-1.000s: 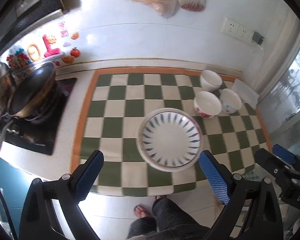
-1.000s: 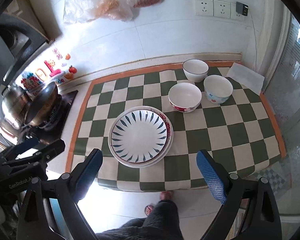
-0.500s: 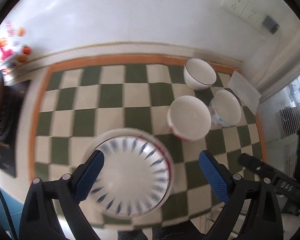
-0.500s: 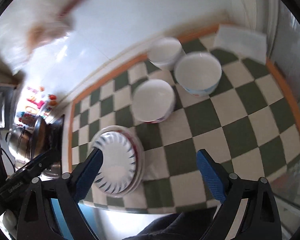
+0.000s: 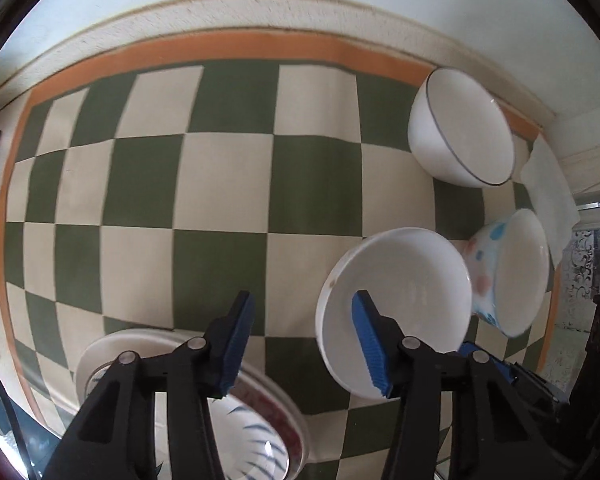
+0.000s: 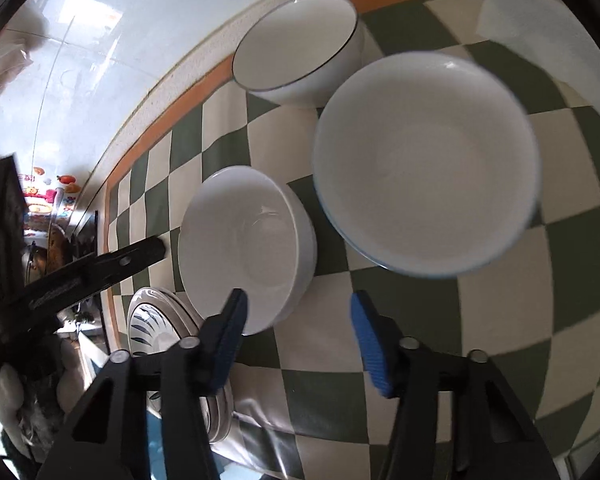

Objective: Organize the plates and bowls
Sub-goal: 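Reach both grippers to the plain white bowl and close on its rim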

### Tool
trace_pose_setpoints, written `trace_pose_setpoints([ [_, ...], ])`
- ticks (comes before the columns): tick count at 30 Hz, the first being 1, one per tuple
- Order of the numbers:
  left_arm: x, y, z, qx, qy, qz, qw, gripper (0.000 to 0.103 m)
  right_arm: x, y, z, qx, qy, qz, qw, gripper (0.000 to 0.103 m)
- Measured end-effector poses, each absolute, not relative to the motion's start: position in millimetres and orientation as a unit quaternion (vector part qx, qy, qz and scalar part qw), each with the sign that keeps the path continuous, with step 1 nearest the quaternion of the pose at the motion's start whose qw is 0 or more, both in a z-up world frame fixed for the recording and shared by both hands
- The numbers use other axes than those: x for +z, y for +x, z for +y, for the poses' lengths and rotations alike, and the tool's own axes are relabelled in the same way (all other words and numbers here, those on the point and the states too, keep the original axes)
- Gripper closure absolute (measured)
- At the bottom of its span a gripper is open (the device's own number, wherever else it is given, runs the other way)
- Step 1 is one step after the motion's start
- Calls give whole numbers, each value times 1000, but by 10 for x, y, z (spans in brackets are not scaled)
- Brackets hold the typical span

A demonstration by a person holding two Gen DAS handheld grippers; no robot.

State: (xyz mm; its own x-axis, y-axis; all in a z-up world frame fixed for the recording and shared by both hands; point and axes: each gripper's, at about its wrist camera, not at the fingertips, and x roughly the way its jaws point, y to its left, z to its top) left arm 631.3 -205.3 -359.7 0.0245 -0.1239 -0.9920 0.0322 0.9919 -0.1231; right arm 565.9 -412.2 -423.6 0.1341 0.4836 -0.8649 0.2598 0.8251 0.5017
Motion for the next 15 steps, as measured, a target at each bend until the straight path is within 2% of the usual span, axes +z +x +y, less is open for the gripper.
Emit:
trace_pose_setpoints([
  [4,-3748,6374,-2142,-59,-19,708,704,62,-4393,5771,-4084,78,290,662,686,63],
  [5,-3778,6391,-2149,-60,-17,711,700,67,-4418,5782,-4068,78,292,664,684,64],
  [8,-3855,6406,-2161,-71,-24,718,692,83,-4517,5849,-4029,75,294,671,677,77],
  [10,-3858,6396,-2189,-78,-24,718,691,87,-4541,5871,-4010,75,299,669,676,84],
  [15,-3794,6340,-2275,-90,-10,712,696,88,-4504,5916,-3917,63,280,671,684,87],
])
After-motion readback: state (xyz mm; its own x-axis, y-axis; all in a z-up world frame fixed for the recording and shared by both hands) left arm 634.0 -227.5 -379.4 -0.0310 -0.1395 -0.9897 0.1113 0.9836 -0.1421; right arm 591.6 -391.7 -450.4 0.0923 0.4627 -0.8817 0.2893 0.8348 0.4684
